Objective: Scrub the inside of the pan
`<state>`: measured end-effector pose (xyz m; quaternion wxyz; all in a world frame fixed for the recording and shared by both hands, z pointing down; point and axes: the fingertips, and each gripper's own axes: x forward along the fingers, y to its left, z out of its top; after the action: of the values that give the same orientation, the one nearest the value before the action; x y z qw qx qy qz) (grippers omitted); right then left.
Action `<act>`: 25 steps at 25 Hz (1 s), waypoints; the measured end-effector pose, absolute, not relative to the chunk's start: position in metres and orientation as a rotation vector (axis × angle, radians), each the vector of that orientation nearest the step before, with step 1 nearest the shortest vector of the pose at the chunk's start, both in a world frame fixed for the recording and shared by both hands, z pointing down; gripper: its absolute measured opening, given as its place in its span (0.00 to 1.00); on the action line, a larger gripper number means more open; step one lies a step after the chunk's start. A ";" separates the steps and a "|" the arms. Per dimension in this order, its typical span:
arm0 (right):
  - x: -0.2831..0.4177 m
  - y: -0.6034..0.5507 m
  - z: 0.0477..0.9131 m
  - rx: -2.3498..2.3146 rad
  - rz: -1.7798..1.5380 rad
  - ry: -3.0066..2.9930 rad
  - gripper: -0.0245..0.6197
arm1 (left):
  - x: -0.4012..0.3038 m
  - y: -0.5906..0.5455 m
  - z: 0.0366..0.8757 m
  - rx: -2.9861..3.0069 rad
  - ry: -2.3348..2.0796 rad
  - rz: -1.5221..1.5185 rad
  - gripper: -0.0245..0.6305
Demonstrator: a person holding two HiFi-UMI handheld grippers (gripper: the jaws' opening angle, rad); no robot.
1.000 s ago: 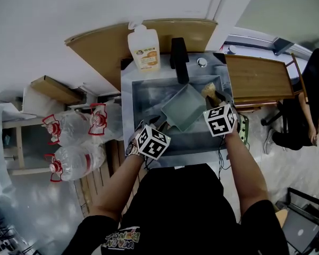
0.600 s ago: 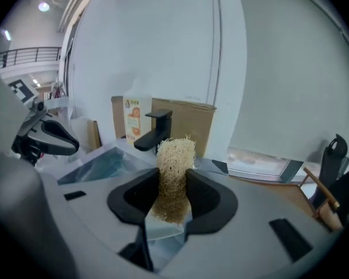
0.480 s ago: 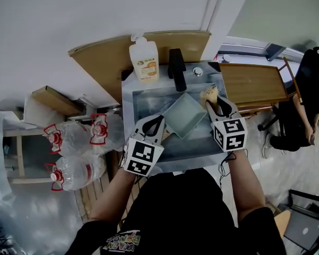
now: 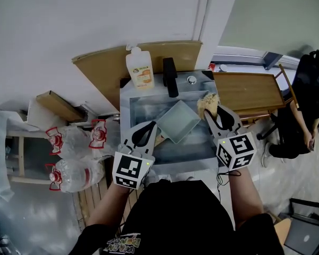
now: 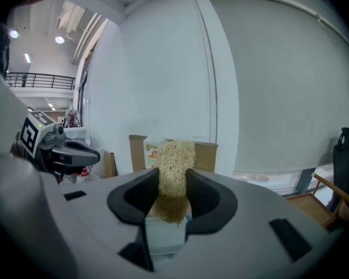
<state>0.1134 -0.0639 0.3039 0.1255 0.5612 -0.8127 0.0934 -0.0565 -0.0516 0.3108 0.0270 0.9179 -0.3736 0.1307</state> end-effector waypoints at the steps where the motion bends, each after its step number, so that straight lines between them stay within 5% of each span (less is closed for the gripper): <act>1: 0.114 -0.058 0.302 1.624 0.269 -2.382 0.26 | -0.055 -0.046 0.308 2.834 -1.165 0.398 0.05; 25: 0.123 0.110 0.322 1.322 0.347 -2.574 0.26 | 0.004 0.125 0.325 2.728 -1.269 0.447 0.05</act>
<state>0.1230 0.1097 0.3216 0.1131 0.4507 -0.8775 0.1182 0.0038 0.1251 0.3251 0.0498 0.8958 -0.4167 0.1468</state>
